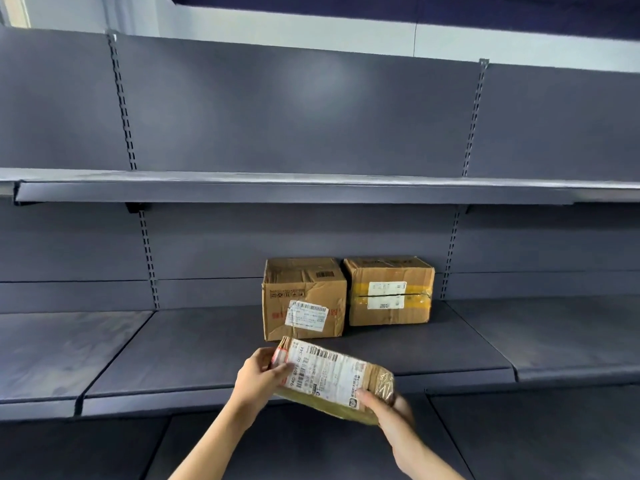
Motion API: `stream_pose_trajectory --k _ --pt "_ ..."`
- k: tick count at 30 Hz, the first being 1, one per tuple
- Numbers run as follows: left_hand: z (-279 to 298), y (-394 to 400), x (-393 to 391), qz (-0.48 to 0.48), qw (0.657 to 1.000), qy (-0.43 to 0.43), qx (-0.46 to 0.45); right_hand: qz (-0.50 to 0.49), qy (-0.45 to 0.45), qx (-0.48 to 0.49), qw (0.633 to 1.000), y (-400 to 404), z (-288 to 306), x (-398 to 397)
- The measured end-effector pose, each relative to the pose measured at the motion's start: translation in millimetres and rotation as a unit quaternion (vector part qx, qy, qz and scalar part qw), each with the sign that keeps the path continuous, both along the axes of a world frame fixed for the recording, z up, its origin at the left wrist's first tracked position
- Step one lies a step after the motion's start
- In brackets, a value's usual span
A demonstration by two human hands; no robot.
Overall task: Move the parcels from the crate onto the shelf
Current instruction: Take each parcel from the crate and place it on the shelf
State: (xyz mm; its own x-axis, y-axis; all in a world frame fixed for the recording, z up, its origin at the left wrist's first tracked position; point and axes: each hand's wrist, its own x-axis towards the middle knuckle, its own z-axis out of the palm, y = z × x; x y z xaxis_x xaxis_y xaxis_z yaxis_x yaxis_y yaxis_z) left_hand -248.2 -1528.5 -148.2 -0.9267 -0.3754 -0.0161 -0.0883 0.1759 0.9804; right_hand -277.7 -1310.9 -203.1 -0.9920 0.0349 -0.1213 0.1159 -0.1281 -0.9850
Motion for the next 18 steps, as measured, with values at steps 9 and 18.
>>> stream_pose_trajectory --k 9,18 --pt "-34 -16 -5 0.003 1.0 -0.021 0.023 -0.012 0.013 0.037 0.999 -13 -9 -8" --pt "-45 -36 -1 0.016 0.999 -0.019 0.035 -0.003 0.017 0.095 0.995 -31 -4 -7"
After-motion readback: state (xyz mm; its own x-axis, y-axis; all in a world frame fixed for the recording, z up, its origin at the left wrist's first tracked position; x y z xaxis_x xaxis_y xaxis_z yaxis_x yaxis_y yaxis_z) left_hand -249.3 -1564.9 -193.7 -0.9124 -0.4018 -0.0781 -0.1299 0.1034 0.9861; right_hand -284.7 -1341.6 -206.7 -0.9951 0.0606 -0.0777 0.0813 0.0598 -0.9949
